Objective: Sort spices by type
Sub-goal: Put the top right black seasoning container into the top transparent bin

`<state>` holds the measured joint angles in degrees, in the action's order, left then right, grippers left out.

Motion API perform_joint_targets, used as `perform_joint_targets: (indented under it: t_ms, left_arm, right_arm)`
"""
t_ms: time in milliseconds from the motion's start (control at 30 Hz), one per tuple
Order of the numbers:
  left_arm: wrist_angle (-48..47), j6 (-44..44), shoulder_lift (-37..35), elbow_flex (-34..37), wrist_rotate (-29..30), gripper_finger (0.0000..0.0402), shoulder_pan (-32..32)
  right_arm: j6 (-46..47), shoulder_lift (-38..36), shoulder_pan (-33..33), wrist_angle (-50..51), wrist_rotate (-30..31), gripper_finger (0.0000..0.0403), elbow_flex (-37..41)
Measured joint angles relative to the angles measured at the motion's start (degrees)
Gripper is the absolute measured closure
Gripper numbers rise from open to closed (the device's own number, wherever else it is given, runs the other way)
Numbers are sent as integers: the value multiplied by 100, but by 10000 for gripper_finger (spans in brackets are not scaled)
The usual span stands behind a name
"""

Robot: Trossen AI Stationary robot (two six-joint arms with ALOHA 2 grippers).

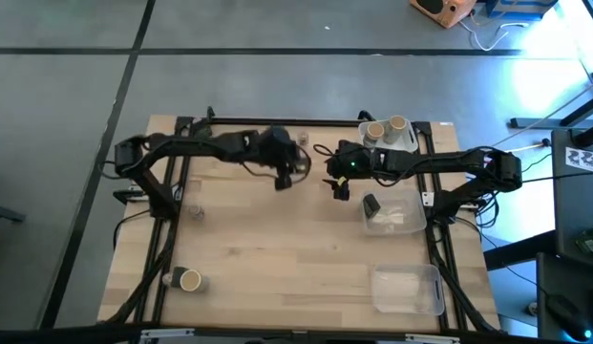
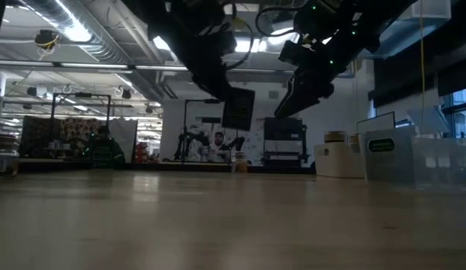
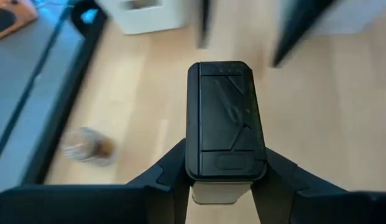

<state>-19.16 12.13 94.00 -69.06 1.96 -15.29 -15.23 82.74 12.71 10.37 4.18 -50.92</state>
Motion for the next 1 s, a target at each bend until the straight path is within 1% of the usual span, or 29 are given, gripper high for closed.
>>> perform_joint_targets:
  t_ms: [133, 233, 400, 567, 800, 933, 1000]
  left_arm:
    - [160, -230, 28, 106, 263, 283, 441]
    - [329, -455, 79, 306, 323, 281, 699]
    - [953, -841, 218, 706, 329, 282, 1008]
    - [1643, -1086, 475, 1068, 333, 279, 1304]
    - [2095, -1322, 939, 1091, 317, 278, 1671]
    - [2209, -1526, 1081, 1087, 335, 276, 1795]
    - [2186, -1629, 1081, 1086, 332, 270, 1841]
  right_arm:
    - [336, -13, -4, 73, -468, 121, -2]
    - [531, -24, -105, 171, -727, 121, -7]
    - [600, -26, -483, 298, -743, 121, -7]
    - [602, -26, -862, 222, -741, 121, -7]
    - [753, -11, -1165, -3, -732, 121, -7]
    - [865, -1, -1308, 11, -733, 121, -7]
    - [906, 51, -1379, -19, -740, 121, -7]
